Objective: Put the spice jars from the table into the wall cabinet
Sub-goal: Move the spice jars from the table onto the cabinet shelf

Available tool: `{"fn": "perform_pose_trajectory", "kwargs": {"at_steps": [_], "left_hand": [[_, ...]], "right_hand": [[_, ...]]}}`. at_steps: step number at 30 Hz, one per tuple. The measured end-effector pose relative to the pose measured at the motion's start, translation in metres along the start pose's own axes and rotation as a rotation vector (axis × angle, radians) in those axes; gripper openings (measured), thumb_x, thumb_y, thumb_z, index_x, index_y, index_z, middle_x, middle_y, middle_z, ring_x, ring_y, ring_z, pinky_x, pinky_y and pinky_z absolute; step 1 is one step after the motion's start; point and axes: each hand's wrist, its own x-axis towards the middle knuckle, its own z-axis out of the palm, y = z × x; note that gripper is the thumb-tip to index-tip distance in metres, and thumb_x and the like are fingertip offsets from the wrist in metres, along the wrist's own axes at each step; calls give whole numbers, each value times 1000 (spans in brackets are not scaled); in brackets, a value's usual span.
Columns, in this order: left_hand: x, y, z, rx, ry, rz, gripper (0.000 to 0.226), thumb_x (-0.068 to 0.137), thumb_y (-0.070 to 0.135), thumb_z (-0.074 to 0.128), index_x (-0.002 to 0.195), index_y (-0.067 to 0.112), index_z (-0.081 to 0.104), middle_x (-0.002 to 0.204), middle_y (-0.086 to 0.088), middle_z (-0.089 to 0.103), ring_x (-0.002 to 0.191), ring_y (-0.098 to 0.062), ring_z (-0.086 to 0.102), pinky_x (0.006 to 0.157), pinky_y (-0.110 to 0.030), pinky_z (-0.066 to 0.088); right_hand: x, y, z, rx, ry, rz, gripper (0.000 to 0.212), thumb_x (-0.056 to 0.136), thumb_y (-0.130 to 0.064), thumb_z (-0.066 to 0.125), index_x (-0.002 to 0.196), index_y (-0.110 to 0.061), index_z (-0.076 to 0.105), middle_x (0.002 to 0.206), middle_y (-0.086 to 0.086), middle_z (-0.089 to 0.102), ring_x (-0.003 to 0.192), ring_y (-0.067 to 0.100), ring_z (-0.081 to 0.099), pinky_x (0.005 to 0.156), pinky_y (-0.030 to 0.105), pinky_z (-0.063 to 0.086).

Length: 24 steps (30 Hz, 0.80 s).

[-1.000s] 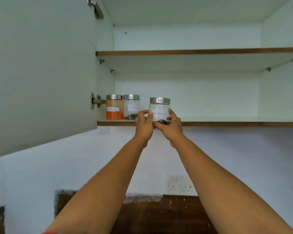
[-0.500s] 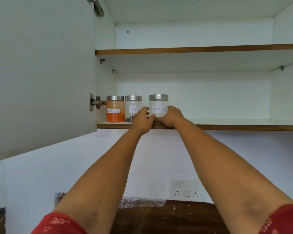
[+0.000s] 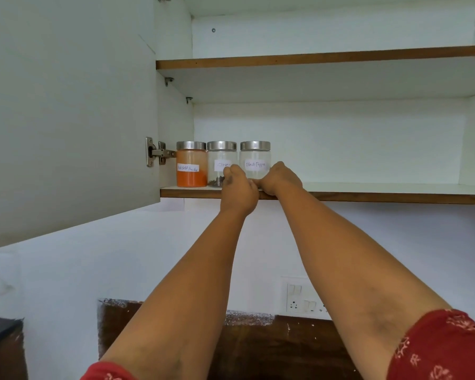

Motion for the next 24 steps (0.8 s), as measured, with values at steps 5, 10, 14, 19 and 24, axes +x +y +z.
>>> {"fn": "perform_pose_trajectory", "kwargs": {"at_steps": [5, 10, 14, 19, 24], "left_hand": [[1, -1, 3, 39, -10, 9, 22, 95, 12, 47, 114, 1, 45, 119, -15, 46, 98, -28, 56, 76, -34, 52], [-2, -3, 2, 73, -12, 92, 20, 99, 13, 43, 113, -1, 47, 117, -16, 46, 97, -26, 53, 72, -25, 42], [-14, -7, 8, 144, -14, 203, 30, 102, 21, 34, 114, 0, 51, 114, -15, 51, 103, -24, 50, 87, -25, 40], [-61, -25, 25, 342, -88, 390, 61, 96, 33, 29, 147, 0, 32, 151, -19, 33, 142, -34, 24, 120, -43, 15], [-125, -18, 15, 122, -188, 189, 69, 101, 32, 40, 153, 1, 6, 160, -15, 5, 148, -29, 2, 122, -39, 8]], "right_hand": [[-3, -2, 2, -30, 55, 14, 79, 70, -63, 71, 126, -14, 43, 116, 5, 61, 104, 26, 61, 69, 31, 42], [-11, 2, 6, 4, 169, -41, 93, 75, -57, 71, 144, -19, 22, 112, 6, 63, 101, 27, 63, 68, 32, 45], [-29, 19, 5, -50, 305, -140, 77, 87, -52, 60, 146, -19, 24, 108, 7, 66, 97, 27, 64, 76, 35, 48], [-71, 34, 18, 17, 379, -266, 40, 97, -34, 46, 135, -22, 43, 113, 6, 64, 112, 24, 52, 99, 36, 41], [-128, 66, 42, 229, 429, -229, 49, 86, -23, 57, 134, -22, 43, 132, 1, 51, 125, 19, 42, 101, 34, 42]]}}
